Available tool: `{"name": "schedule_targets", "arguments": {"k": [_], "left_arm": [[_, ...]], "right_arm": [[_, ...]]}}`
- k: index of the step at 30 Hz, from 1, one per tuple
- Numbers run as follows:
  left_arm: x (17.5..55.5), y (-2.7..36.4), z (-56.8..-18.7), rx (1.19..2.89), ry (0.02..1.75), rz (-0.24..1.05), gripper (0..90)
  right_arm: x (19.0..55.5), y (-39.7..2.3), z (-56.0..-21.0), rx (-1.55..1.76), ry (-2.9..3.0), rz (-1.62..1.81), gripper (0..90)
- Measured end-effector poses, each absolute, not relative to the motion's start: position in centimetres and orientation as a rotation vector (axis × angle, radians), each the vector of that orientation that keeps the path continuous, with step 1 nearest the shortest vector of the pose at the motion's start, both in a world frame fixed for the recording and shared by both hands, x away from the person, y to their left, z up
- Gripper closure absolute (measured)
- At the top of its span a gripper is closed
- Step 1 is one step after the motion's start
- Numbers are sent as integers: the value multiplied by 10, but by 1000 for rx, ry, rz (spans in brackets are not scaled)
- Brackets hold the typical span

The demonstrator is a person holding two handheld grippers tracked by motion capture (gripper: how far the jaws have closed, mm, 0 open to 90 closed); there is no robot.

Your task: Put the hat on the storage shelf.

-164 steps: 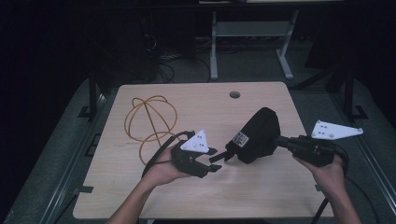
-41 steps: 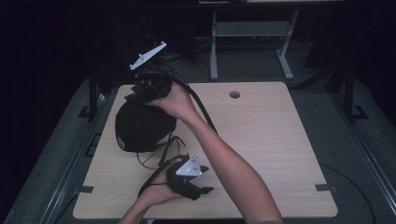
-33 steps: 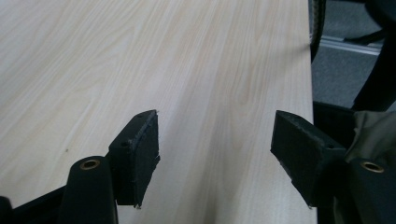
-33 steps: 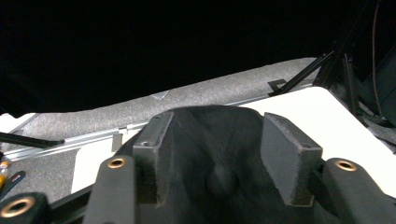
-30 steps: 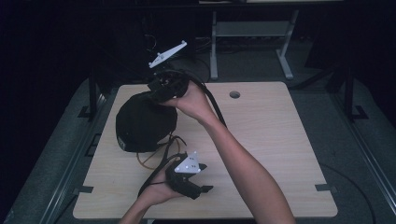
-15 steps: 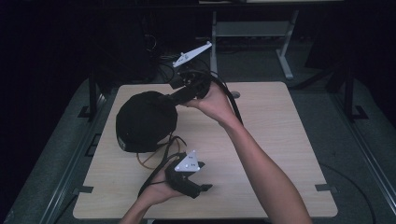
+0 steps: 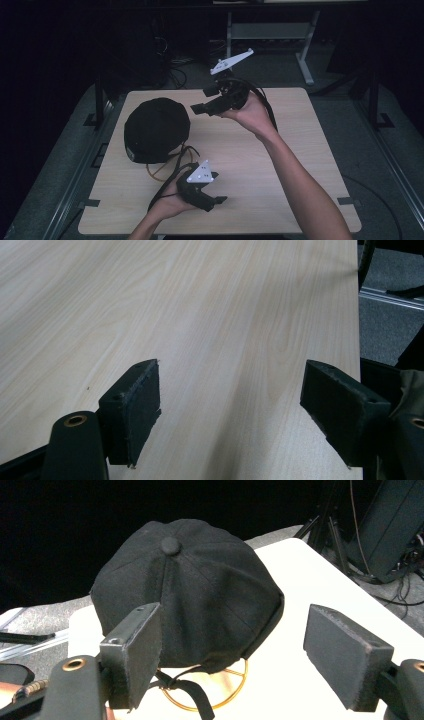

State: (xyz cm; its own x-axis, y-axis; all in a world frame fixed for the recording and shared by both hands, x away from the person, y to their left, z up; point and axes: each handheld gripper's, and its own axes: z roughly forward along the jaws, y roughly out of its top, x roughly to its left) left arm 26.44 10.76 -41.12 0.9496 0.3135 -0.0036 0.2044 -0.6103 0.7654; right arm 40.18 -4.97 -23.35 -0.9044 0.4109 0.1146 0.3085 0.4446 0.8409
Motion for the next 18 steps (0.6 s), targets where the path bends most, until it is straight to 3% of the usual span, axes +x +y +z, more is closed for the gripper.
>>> {"name": "schedule_targets", "arguments": {"k": [18], "left_arm": [[265,105,-416,2272,360,167,229]], "right_arm": [[389,-87,-236,676,2541,1434,206]]}}
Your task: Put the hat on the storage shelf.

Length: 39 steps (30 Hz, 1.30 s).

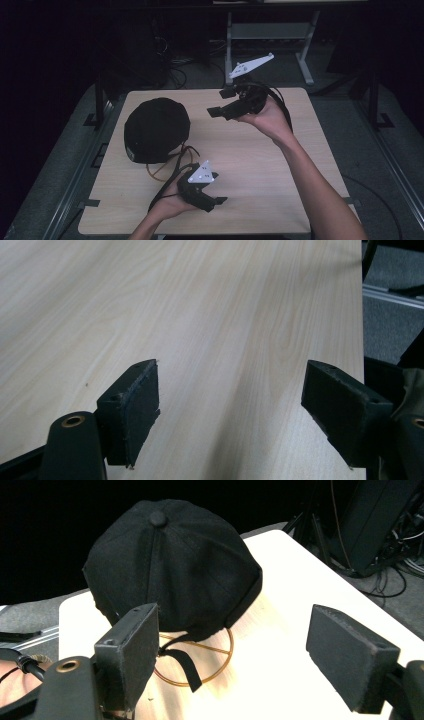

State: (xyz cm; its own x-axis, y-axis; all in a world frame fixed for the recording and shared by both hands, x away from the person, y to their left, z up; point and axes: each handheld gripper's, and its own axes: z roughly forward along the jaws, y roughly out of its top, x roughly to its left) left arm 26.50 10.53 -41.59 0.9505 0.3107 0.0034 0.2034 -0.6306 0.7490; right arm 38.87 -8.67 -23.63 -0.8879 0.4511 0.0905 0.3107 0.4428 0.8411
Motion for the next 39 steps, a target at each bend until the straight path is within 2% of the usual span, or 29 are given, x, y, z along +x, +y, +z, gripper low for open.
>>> {"name": "schedule_targets", "arguments": {"k": [39], "left_arm": [[268,107,-418,2263,395,189,218]], "right_arm": [[353,-180,-294,876,2488,1401,169]]}}
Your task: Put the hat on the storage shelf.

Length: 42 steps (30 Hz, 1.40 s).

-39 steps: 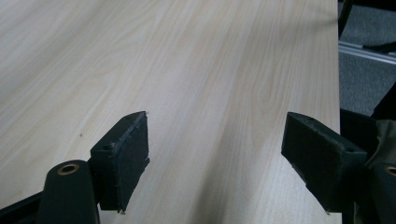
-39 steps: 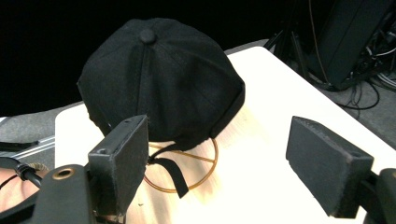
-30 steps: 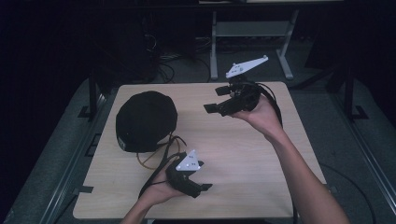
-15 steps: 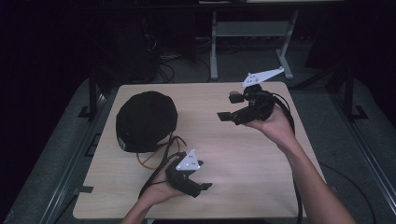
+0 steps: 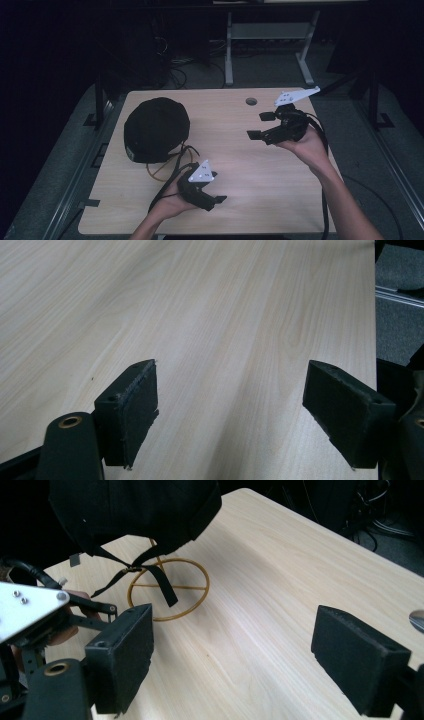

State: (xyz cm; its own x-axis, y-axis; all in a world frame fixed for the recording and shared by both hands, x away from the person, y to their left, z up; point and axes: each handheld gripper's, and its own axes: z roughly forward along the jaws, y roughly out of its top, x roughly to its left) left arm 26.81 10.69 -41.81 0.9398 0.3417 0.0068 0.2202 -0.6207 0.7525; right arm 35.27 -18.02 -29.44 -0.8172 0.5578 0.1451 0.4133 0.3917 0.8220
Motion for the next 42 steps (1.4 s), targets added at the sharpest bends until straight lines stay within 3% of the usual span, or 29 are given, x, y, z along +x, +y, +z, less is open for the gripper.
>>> {"name": "schedule_targets", "arguments": {"k": [42], "left_arm": [[272,108,-426,2266,433,181,214]], "right_arm": [[322,-255,-369,1106,2434,1399,159]]}}
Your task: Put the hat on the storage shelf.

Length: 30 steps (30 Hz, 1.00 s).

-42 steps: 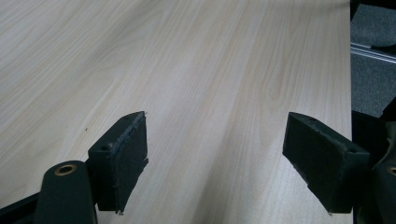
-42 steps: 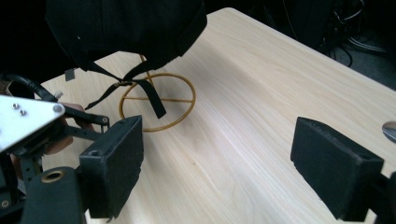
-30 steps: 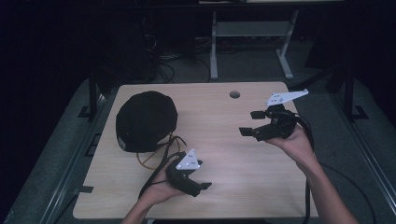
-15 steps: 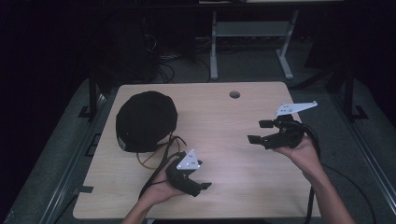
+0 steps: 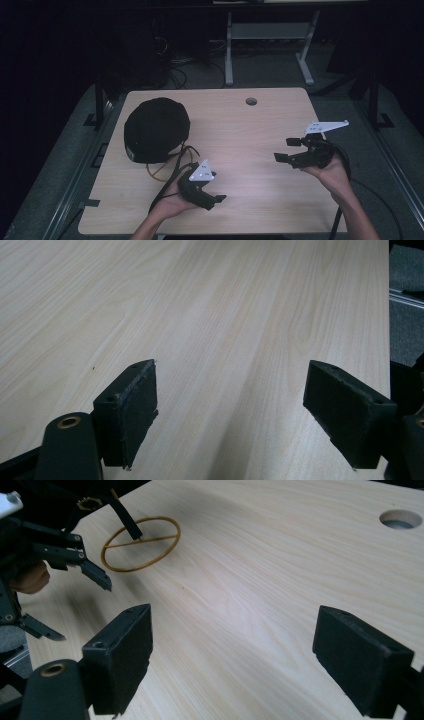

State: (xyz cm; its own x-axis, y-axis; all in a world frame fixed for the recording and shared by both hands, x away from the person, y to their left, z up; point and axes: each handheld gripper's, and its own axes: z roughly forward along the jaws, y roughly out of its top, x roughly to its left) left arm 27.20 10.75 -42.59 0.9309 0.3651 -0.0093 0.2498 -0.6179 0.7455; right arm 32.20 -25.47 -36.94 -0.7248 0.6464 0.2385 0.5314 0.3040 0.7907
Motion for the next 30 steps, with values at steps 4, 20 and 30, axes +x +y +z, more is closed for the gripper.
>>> {"name": "schedule_targets", "arguments": {"k": [4,20,30], "left_arm": [[273,108,-426,2269,435,185,215],[275,109,-429,2260,457,168,214],[276,109,-432,2235,473,202,214]], "right_arm": [[318,-262,-376,1124,2423,1399,159],[294,-294,-418,1250,2384,1405,159],[276,-309,-439,1317,2361,1407,160]]}}
